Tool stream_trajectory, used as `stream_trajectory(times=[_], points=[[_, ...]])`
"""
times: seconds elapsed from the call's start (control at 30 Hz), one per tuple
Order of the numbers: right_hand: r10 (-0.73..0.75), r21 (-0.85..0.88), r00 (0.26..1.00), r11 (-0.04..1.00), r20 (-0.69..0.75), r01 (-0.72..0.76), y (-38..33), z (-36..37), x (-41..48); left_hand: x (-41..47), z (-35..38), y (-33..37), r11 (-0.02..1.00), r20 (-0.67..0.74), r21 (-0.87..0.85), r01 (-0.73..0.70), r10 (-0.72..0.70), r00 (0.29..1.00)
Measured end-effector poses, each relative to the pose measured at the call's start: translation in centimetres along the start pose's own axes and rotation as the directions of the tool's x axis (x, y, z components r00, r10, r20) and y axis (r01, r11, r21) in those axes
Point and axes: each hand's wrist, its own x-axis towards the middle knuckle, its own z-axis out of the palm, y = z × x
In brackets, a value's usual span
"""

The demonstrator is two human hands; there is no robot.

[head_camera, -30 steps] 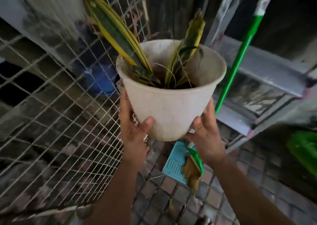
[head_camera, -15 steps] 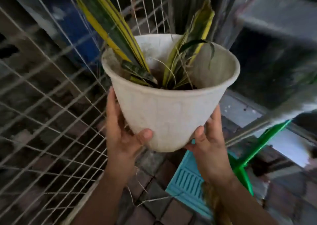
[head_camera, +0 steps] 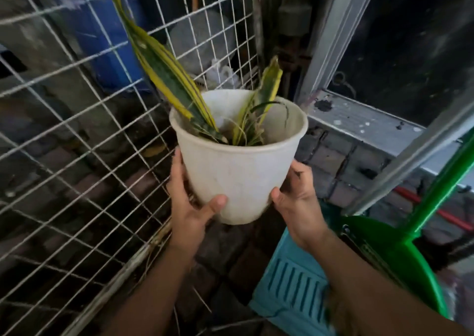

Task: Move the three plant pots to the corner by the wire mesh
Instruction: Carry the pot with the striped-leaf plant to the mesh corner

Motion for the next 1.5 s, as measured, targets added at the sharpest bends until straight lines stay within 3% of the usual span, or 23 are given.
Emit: stream_trajectory(times=[0.2,0.47,0.63,0.8,0.9,1.0,1.13,1.3,1.5], points=[[0.009,-0.064,0.997,0.998,0.073,-0.004,1.9,-1.7,2.4,0.5,-0.5,-1.7,0.997,0.076,0.074,0.031,-0.037,0.996],[0.184,0.028,0.98,0.982,0.076,-0.186,2.3,-2.2,1.8,-1.0,-1.6,-3.2,0.982,0.138,0.186,0.039,-0.066,0.988],[0.278,0.087,0.961,0.957,0.002,-0.277,2.2,-2.5,1.3,-2.4,-1.7,-5.1,0.976,0.155,0.186,0.117,-0.147,0.977],[0.318,0.141,0.947,0.94,-0.041,-0.31,1.2,-2.6,1.5,-3.0,-1.6,-6.4,0.982,0.136,0.156,0.103,-0.125,0.983],[0.301,0.209,0.951,0.937,-0.074,-0.28,0.6,-1.8,1.4,-3.8,-1.5,-5.0,0.982,0.026,-0.058,0.178,-0.177,0.984],[0.19,0.102,0.977,0.978,-0.094,-0.181,0.6,0.0,0.7,-3.4,-1.2,-2.5,0.938,-0.055,-0.249,0.242,-0.263,0.963],[0.12,-0.092,0.983,0.987,-0.138,-0.133,1.0,1.2,-0.1,-2.2,-0.3,-0.1,0.965,-0.152,-0.125,0.233,-0.25,0.956],[0.059,-0.137,0.987,0.987,-0.149,-0.079,1.5,1.2,-0.2,-2.2,-0.7,-0.5,0.989,-0.031,0.057,0.138,-0.137,0.99],[0.05,-0.108,0.991,0.992,-0.121,-0.063,1.2,0.6,0.9,-2.4,-0.1,-0.2,0.988,-0.051,0.074,0.138,-0.134,0.99]])
